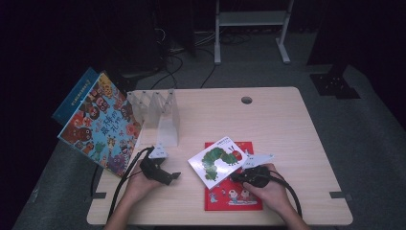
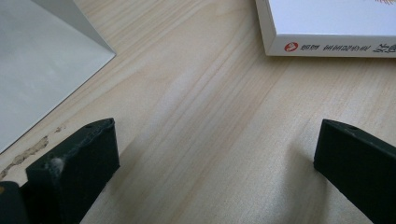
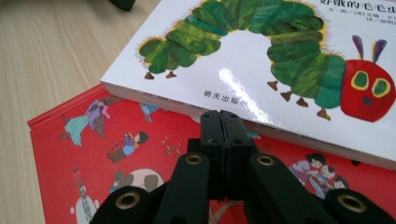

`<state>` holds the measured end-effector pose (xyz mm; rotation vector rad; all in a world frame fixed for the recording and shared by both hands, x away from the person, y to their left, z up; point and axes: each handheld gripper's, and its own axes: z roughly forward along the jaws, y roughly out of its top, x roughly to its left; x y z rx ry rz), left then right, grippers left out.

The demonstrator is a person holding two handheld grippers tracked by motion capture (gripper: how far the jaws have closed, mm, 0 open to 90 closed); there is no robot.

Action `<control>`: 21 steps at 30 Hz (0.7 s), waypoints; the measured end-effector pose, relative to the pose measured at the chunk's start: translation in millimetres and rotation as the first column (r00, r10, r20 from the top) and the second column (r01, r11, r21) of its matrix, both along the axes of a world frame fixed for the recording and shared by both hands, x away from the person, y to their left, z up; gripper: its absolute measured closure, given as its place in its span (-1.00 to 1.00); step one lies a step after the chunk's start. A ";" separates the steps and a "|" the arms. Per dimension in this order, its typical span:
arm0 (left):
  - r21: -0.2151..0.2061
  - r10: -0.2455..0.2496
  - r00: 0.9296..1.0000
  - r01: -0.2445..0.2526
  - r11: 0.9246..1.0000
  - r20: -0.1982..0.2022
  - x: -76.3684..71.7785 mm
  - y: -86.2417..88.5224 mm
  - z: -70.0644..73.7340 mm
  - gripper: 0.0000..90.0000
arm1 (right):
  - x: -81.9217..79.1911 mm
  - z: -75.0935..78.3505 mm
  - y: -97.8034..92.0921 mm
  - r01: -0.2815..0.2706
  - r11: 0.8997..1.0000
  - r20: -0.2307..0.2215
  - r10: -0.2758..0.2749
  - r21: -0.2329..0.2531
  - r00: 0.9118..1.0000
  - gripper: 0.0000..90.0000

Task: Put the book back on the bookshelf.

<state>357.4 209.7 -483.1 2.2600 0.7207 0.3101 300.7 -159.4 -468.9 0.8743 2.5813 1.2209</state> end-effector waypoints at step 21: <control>-0.088 -0.077 0.992 0.069 0.994 -0.097 18.4 -42.0 31.1 -1.00 | -0.4 -2.5 7.7 0.009 1.000 -0.002 -0.009 -0.002 1.000 0.97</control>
